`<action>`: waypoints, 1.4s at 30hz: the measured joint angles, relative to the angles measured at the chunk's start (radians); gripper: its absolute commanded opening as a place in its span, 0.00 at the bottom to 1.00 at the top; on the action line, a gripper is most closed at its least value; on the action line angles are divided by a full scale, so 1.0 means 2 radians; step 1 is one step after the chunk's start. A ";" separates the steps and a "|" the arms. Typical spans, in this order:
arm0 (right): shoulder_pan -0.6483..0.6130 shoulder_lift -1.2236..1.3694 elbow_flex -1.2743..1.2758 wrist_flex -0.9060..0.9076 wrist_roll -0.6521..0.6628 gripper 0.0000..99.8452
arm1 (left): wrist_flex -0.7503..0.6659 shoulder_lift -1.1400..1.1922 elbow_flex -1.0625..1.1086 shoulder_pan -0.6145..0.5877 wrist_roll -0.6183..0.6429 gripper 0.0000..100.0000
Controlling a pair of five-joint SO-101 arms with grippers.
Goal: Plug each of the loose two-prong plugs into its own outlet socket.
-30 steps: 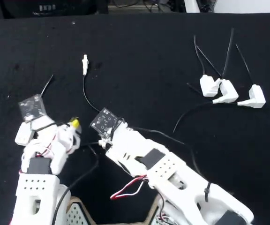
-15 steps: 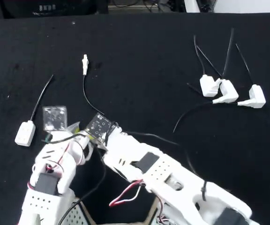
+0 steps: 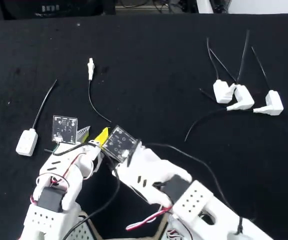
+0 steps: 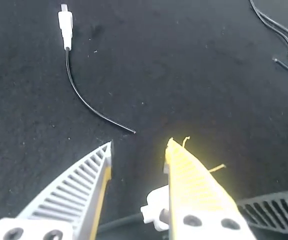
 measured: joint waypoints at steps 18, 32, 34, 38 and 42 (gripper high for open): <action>0.002 -0.118 0.041 0.006 0.000 0.01 | -0.003 -0.002 0.000 -0.001 0.000 0.18; 0.003 -0.195 0.066 0.043 0.000 0.01 | 0.002 -0.001 0.000 -0.001 0.000 0.18; 0.003 -0.195 0.066 0.043 0.000 0.01 | 0.002 -0.001 0.000 -0.001 0.000 0.18; 0.005 -0.199 0.065 0.061 0.000 0.01 | 0.003 0.005 0.000 -0.004 0.000 0.18; 0.052 -0.204 0.065 0.078 0.000 0.01 | 0.003 0.005 -0.005 -0.052 -0.002 0.18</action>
